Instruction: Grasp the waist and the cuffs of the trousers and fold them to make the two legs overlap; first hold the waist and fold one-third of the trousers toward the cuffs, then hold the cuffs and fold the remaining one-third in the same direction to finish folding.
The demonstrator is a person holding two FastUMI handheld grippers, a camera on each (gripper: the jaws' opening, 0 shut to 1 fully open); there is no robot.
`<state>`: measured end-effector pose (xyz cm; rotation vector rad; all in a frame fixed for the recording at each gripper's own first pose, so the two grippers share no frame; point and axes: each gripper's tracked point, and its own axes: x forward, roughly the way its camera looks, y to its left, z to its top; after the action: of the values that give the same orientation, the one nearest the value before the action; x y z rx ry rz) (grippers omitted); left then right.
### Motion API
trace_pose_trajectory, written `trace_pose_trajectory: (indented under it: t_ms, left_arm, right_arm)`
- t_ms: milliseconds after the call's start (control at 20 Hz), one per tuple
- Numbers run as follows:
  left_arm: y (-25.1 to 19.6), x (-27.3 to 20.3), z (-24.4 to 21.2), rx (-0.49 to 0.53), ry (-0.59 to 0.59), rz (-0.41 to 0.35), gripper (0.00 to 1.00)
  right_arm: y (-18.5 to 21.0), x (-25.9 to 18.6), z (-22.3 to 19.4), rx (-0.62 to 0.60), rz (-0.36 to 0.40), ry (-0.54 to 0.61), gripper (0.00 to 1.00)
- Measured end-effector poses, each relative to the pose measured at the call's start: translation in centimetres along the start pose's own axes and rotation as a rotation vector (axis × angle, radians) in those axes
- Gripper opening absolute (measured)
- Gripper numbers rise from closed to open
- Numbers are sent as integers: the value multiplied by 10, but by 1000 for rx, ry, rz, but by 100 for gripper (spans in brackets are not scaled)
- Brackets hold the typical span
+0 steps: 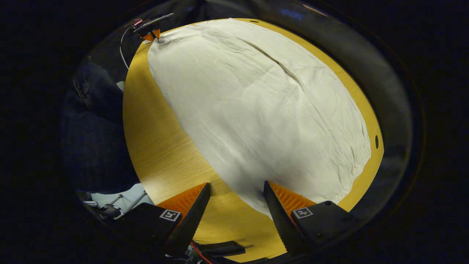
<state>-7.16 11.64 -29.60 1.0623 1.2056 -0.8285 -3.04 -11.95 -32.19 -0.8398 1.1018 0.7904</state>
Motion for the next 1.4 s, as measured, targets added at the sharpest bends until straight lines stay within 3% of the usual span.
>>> trace_pose_trajectory:
  t_ms: [350, 500, 650, 750, 850, 950, 1200, 1400]
  left_arm:
    - [0, 0, 1, -11, 26, -7, 0]
    - [0, 1, 1, -15, 27, -12, 0]
    - [-1, 0, 1, -23, 34, -26, 0]
    - [0, 0, 1, -21, 32, -36, 0]
    - [-1, 1, 2, -11, 31, -39, 0]
    - [-2, 1, 1, -7, 27, -36, 0]
    - [0, 1, 3, -36, 11, -13, 0]
    - [9, -2, 14, -164, -82, 92, 0]
  right_arm:
    - [0, 0, -2, 19, 15, 54, 94]
    - [-4, 2, -4, 29, 3, 89, 77]
    - [-10, -2, -9, 15, -25, 117, 31]
    - [-12, -1, -9, 1, -34, 110, 16]
    - [-14, -1, -8, -2, -44, 99, 15]
    - [-15, -2, -8, -1, -47, 103, 6]
    - [-17, -2, -10, 28, -79, 113, 2]
    - [-23, -8, -6, 161, -201, 36, 0]
